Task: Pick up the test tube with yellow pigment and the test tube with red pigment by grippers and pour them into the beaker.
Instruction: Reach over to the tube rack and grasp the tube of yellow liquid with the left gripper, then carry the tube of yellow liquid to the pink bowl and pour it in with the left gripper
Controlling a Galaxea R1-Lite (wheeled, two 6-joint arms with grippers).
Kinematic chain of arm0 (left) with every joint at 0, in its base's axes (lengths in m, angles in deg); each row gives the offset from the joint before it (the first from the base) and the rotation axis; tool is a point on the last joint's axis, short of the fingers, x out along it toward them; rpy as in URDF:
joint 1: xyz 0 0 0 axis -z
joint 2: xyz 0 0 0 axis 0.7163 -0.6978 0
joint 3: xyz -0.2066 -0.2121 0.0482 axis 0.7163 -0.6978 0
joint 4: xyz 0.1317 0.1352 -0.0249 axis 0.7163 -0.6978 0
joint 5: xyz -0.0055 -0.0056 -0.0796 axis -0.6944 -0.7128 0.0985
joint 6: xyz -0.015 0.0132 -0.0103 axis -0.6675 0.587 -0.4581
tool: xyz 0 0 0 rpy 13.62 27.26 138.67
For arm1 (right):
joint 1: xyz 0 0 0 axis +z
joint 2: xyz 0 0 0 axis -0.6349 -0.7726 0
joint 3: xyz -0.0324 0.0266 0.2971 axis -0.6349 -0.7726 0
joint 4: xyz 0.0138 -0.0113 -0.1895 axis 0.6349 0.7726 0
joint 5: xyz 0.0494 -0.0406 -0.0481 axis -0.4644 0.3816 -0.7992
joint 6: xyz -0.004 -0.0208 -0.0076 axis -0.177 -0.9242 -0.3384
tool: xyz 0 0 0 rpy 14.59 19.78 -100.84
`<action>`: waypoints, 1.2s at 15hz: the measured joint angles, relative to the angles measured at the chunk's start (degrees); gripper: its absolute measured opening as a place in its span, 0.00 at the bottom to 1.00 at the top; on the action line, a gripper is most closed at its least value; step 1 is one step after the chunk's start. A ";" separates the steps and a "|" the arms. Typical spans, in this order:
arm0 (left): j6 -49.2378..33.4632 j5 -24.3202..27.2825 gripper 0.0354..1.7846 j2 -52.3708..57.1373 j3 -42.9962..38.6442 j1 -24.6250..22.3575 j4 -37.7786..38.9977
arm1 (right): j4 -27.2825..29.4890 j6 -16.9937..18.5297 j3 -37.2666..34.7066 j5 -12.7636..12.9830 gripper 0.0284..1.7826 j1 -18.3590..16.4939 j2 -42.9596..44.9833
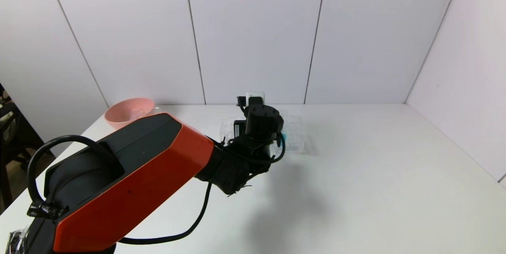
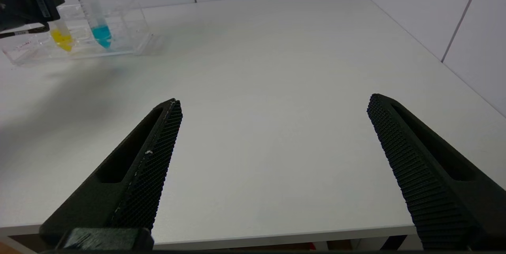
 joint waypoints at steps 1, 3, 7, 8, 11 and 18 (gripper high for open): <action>0.05 -0.05 0.24 0.09 0.05 0.05 -0.09 | 0.00 -0.02 0.00 0.00 0.96 0.00 0.00; 1.07 -0.05 0.24 0.63 0.66 0.13 -0.22 | -0.02 -0.02 0.00 0.00 0.96 0.00 0.00; 6.51 0.13 0.24 3.06 4.16 0.20 -0.76 | -0.02 -0.02 0.00 0.00 0.96 0.00 0.00; 7.96 0.20 0.24 3.67 5.28 0.20 -1.05 | 0.00 -0.02 0.00 0.00 0.96 0.00 0.00; 10.24 0.30 0.24 5.11 7.13 0.20 -1.16 | 0.00 -0.02 0.00 0.00 0.96 0.00 0.00; 10.33 8.52 0.24 11.31 -0.80 -0.99 -2.46 | -0.02 -0.02 0.00 0.00 0.96 0.00 0.00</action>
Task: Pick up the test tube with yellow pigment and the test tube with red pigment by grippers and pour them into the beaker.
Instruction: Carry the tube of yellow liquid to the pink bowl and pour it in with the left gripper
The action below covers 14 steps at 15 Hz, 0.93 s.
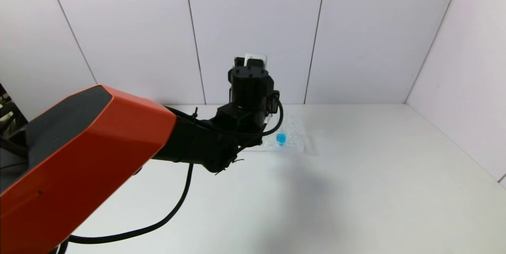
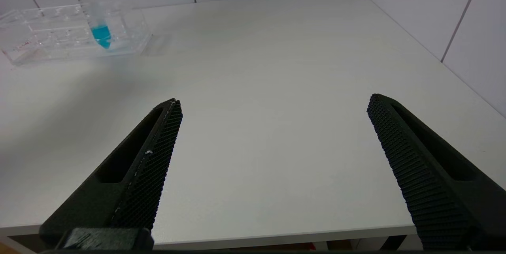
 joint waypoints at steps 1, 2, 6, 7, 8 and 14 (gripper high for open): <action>-0.02 4.08 0.24 2.58 -4.38 -1.18 -0.07 | 0.00 0.02 0.00 0.00 0.96 0.00 0.00; -0.05 8.46 0.24 5.49 -8.74 -2.93 -0.02 | 0.02 0.00 0.00 0.01 0.96 0.00 0.00; -0.05 29.64 0.24 18.35 -23.93 -18.51 -0.13 | 0.00 0.02 0.00 0.00 0.96 0.00 0.00; -0.02 34.99 0.24 21.14 -26.44 -23.54 -0.61 | 0.00 0.00 0.00 0.00 0.96 0.00 0.00; 0.00 40.69 0.24 23.89 -28.56 -29.20 -1.43 | 0.02 0.02 0.00 0.00 0.96 0.00 0.00; 3.22 72.25 0.24 31.17 -31.65 -57.69 -8.59 | 0.00 0.02 0.00 0.00 0.96 0.00 0.00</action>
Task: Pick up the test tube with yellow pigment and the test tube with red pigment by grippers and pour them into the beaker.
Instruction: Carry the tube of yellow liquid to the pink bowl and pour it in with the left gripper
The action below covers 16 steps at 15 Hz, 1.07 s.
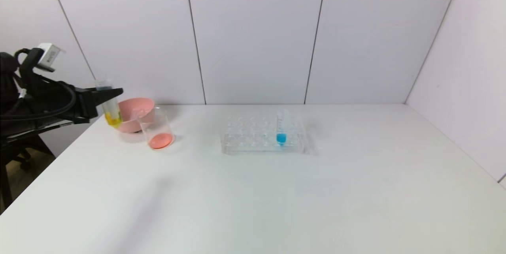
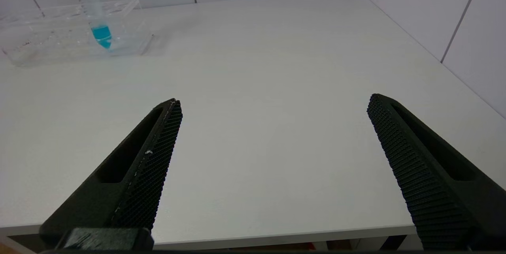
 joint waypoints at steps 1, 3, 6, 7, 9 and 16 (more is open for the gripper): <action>1.90 3.80 0.24 -0.63 1.40 -2.76 -2.15 | 0.00 0.00 0.00 -0.02 0.96 0.00 0.00; 6.34 8.06 0.24 -2.95 5.90 -5.88 -8.41 | 0.00 -0.02 0.00 0.00 0.96 0.00 0.00; 14.88 9.40 0.24 -7.12 15.52 -7.11 -22.00 | 0.00 0.00 0.00 0.00 0.96 0.00 0.00; 18.51 9.44 0.24 -8.48 19.52 -6.97 -27.73 | 0.00 0.00 0.00 0.00 0.96 0.00 0.00; 25.11 9.51 0.24 -11.45 28.78 -6.17 -40.81 | 0.00 0.00 0.00 -0.02 0.96 0.00 0.00; 39.17 4.74 0.24 -22.38 53.20 0.46 -75.15 | 0.00 -0.02 0.00 0.00 0.96 0.00 0.00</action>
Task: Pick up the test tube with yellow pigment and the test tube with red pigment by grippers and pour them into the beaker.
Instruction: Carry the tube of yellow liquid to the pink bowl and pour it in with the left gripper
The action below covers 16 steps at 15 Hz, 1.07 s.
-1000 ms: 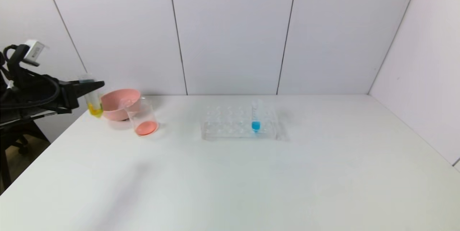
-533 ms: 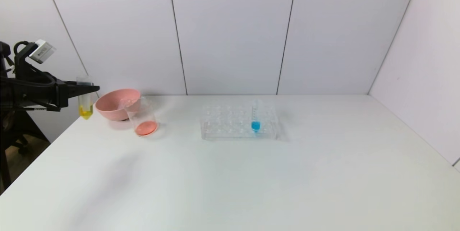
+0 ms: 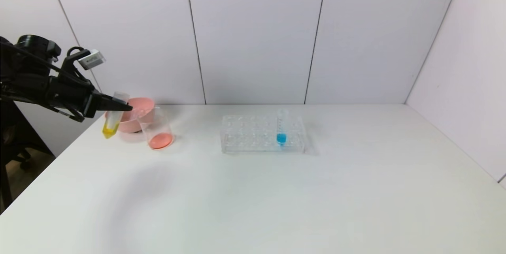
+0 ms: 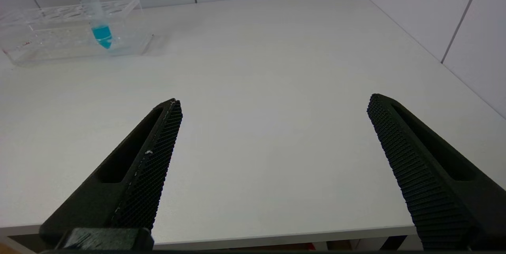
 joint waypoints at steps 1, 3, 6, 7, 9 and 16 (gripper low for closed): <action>1.61 -1.67 0.24 -1.41 3.34 0.72 -3.61 | 0.02 0.00 0.00 0.00 0.96 0.00 0.00; 5.52 -5.45 0.24 -3.64 8.77 1.63 -9.95 | 0.00 0.00 0.00 -0.02 0.96 0.00 0.00; 12.85 -13.31 0.24 -5.88 11.28 2.79 -12.93 | 0.00 0.00 0.00 0.00 0.96 0.00 0.00; 14.29 -14.85 0.24 -6.36 11.58 3.01 -13.01 | 0.00 0.00 0.00 0.00 0.96 0.00 0.00; 16.21 -17.88 0.24 -7.01 12.04 3.36 -12.76 | 0.00 0.00 0.00 0.00 0.96 0.00 0.00; 19.10 -26.67 0.24 -6.89 12.85 6.99 -7.47 | 0.00 0.00 0.00 0.00 0.96 0.00 0.00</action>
